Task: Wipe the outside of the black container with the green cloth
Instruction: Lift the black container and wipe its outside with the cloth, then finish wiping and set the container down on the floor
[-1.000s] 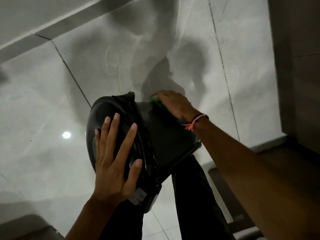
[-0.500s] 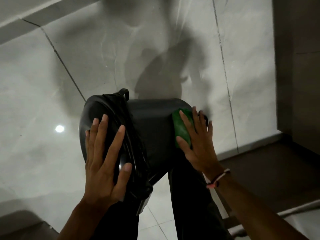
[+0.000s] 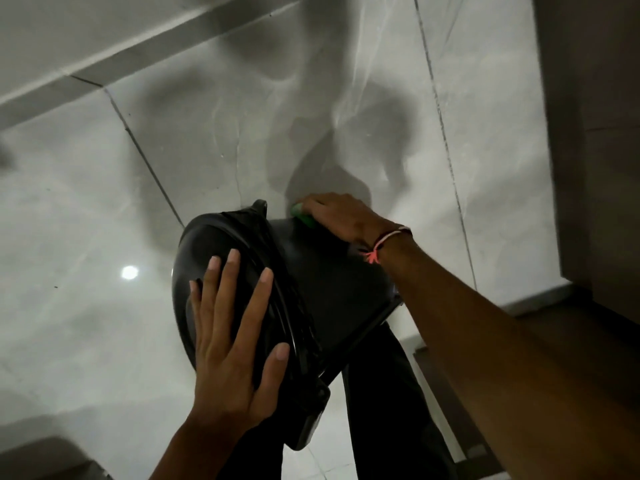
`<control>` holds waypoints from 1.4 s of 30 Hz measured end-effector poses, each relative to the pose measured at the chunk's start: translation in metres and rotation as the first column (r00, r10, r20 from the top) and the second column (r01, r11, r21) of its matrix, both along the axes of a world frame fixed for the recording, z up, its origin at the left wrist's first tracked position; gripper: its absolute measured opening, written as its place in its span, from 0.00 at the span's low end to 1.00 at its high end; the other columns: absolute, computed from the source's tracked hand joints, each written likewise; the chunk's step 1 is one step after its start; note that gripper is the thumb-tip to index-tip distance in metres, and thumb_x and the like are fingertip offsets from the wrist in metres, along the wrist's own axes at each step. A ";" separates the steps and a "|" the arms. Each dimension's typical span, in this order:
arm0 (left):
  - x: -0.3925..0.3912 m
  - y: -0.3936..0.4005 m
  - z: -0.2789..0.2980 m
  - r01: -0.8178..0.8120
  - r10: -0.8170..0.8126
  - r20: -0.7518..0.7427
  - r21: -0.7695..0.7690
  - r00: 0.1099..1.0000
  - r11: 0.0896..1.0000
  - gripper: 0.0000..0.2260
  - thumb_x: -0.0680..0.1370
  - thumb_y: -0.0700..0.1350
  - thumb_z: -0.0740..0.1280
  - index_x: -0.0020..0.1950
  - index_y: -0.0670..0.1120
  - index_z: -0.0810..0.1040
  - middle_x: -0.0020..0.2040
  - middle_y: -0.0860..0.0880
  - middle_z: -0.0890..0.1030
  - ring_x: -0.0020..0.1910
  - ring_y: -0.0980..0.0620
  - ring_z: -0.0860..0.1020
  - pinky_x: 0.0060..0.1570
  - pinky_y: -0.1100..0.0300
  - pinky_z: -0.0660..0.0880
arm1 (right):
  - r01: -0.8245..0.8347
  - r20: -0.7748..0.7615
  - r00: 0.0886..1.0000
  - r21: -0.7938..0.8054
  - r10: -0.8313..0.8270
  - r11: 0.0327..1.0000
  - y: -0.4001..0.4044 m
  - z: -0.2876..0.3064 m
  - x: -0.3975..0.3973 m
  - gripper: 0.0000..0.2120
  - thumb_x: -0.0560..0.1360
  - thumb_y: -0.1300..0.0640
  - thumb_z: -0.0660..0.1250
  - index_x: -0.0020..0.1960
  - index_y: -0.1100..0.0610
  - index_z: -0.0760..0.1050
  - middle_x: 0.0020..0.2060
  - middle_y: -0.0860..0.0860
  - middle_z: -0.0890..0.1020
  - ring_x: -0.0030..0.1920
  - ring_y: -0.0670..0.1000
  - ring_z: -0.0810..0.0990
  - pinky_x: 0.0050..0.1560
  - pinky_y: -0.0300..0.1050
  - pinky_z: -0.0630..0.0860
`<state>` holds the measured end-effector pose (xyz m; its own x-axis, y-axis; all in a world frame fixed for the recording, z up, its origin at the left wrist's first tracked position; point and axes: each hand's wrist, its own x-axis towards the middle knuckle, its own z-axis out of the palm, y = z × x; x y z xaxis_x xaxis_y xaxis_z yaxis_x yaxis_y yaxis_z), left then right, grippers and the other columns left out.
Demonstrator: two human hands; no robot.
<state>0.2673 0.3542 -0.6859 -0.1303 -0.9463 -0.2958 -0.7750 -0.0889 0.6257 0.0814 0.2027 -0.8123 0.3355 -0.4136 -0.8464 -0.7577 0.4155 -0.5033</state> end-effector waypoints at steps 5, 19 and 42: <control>0.001 0.002 0.008 0.062 -0.061 0.066 -0.001 0.996 0.998 0.30 0.86 0.61 0.50 0.85 0.46 0.57 0.85 0.38 0.58 0.87 0.37 0.53 0.77 0.22 0.58 | 0.082 0.159 0.987 -0.278 -0.038 0.957 0.040 0.068 0.021 0.25 0.81 0.41 0.56 0.77 0.42 0.69 0.75 0.49 0.76 0.75 0.52 0.73 0.75 0.50 0.66; 0.004 -0.117 -0.007 0.750 -0.738 0.139 -0.176 0.660 0.637 0.30 0.74 0.74 0.63 0.54 0.47 0.77 0.49 0.42 0.82 0.49 0.42 0.78 0.55 0.49 0.72 | 0.905 0.005 0.422 -0.064 -0.907 0.421 0.114 -0.040 -0.087 0.16 0.82 0.63 0.67 0.69 0.64 0.78 0.61 0.57 0.85 0.66 0.61 0.82 0.69 0.58 0.79; -0.181 -0.340 0.309 0.339 -0.242 0.255 -0.473 0.936 0.813 0.35 0.83 0.68 0.54 0.85 0.50 0.60 0.84 0.41 0.65 0.84 0.39 0.65 0.83 0.33 0.57 | 0.920 0.793 -0.312 0.389 -0.523 0.042 -0.102 0.555 -0.194 0.12 0.72 0.54 0.62 0.45 0.53 0.84 0.46 0.50 0.85 0.47 0.51 0.84 0.40 0.44 0.78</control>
<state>0.0862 0.0144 -0.3772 -0.4152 -0.8947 0.1648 -0.8139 0.4462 0.3720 -0.1126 0.1006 -0.2570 -0.2846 -0.9135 -0.2908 0.7377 -0.0150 -0.6750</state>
